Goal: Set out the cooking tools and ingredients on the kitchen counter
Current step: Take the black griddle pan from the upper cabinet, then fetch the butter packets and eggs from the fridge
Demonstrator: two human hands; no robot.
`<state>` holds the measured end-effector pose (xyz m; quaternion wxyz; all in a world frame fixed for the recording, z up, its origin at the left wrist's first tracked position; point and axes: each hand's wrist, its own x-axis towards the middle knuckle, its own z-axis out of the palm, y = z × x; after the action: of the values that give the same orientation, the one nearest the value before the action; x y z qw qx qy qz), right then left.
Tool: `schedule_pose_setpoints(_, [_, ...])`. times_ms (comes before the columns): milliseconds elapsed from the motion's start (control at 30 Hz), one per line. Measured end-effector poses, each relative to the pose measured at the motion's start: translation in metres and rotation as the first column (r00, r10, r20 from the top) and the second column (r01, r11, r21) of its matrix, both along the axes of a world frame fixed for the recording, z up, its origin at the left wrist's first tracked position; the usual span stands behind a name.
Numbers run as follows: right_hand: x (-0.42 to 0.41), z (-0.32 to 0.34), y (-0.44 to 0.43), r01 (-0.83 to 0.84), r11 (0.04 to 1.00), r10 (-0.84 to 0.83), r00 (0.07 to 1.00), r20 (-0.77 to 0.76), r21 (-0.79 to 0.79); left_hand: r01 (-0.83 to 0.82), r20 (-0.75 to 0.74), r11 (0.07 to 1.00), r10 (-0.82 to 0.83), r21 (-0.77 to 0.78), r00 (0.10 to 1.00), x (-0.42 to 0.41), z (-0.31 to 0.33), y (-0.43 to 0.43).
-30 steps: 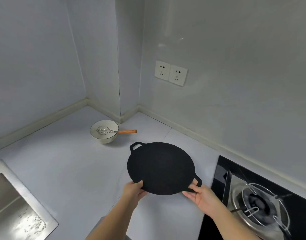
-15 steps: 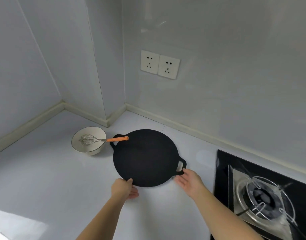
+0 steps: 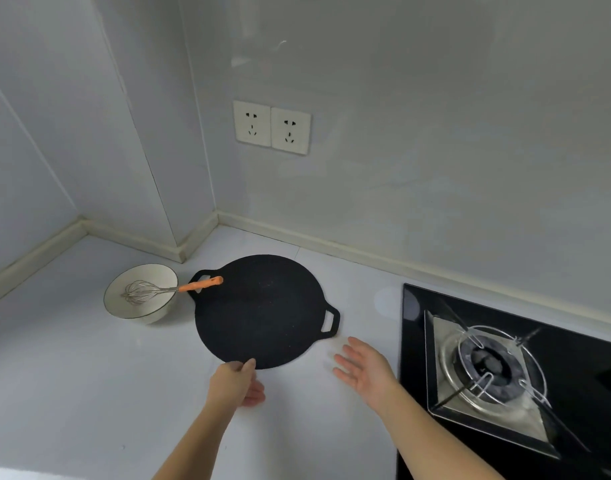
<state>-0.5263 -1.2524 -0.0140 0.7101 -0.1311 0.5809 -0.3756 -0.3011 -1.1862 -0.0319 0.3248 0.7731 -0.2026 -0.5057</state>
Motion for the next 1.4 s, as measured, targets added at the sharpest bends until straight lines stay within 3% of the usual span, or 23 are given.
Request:
schedule_pose_setpoints(300, [-0.057, 0.053, 0.041, -0.052, 0.981, 0.065, 0.996, 0.066, -0.186, -0.035, -0.139, 0.912, -0.024, -0.409, 0.990, -0.108, 0.068, 0.031])
schedule_pose_setpoints(467, [-0.117, 0.082, 0.067, -0.044, 0.950, 0.084, 0.989, 0.119, -0.309, -0.108, -0.215, 0.867, 0.001, -0.487, 0.977, -0.176, 0.096, 0.066])
schedule_pose_setpoints(667, [-0.210, 0.108, 0.111, -0.012, 0.910, 0.066, 0.991, 0.116, -0.415, -0.046, -0.209, 0.834, -0.084, -0.550, 0.974, -0.264, 0.118, 0.099])
schedule_pose_setpoints(1067, [-0.437, 0.141, 0.213, 0.258, 0.821, -0.311, 0.950, -0.020, -0.510, 0.293, -0.139, 0.698, -0.491, -0.654, 0.860, -0.483, 0.154, 0.115])
schedule_pose_setpoints(1400, [-0.610, 0.167, 0.252, 0.464, 0.702, -0.621, 0.770, -0.146, -0.541, 0.481, -0.168, 0.585, -0.731, -0.653, 0.662, -0.653, 0.153, 0.097])
